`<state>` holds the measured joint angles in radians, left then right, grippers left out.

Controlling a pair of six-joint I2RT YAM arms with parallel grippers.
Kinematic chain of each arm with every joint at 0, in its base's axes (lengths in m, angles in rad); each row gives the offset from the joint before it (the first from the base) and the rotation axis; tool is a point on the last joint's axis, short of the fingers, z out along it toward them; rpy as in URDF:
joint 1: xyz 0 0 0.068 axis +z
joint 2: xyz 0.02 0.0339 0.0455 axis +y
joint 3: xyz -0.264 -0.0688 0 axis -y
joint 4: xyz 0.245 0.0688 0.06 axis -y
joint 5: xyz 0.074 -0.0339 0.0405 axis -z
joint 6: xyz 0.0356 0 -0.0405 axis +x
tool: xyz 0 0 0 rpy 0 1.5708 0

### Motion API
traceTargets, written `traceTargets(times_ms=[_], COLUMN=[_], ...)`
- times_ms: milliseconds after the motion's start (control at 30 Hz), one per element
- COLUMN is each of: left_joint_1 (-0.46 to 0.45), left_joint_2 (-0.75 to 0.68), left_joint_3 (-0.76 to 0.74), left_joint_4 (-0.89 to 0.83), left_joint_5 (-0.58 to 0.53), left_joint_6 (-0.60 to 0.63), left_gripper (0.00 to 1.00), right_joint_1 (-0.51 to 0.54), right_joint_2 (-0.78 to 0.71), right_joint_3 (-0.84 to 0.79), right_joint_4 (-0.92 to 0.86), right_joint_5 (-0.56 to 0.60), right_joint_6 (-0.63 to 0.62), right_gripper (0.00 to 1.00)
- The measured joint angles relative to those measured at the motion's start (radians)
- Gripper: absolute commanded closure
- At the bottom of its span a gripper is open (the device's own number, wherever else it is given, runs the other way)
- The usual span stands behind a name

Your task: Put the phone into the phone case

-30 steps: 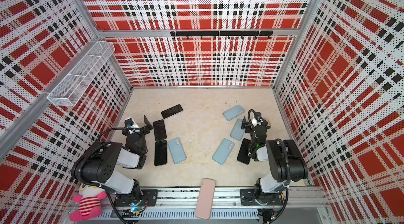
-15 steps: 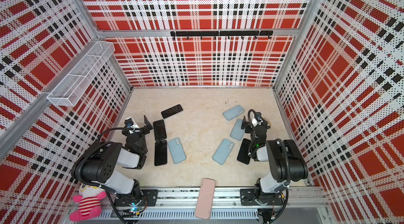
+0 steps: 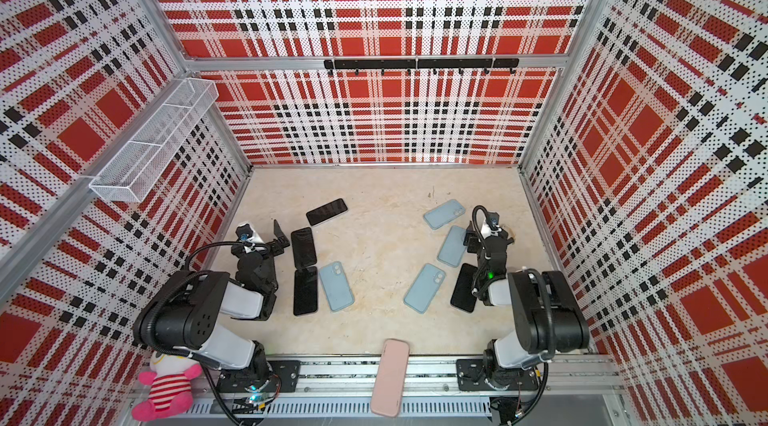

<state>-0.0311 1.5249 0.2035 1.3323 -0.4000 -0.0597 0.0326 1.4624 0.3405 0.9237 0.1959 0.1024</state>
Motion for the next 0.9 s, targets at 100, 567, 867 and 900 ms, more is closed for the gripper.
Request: traceTargets(times_ms=[100, 567, 867, 900], left_joint_1=[-0.015, -0.154, -0.168, -0.168], left_joint_2=[-0.119, -0.414, -0.248, -0.243], left_joint_3=[0.057, 0.682, 0.735, 0.73], left_joint_4=[-0.142, -1.233, -1.474, -1.488], left_joint_5=[-0.041, -0.024, 0.143, 0.151], left_joint_6=[-0.01, -0.172, -0.111, -0.107], left_gripper=[0.02, 0.02, 0.02, 0.02], right_joint_1=[0.002, 0.249, 0.322, 0.322], right_joint_2=[-0.115, -0.066, 0.212, 0.234], right_joint_3=[0.114, 0.59, 0.752, 0.762], right_joint_4=[-0.219, -1.189, -1.394, -1.403], right_joint_5=[0.038, 0.25, 0.172, 0.159], right_joint_6=[0.01, 0.283, 0.377, 0.38], right_gripper=[0.08, 0.19, 0.46, 0.5])
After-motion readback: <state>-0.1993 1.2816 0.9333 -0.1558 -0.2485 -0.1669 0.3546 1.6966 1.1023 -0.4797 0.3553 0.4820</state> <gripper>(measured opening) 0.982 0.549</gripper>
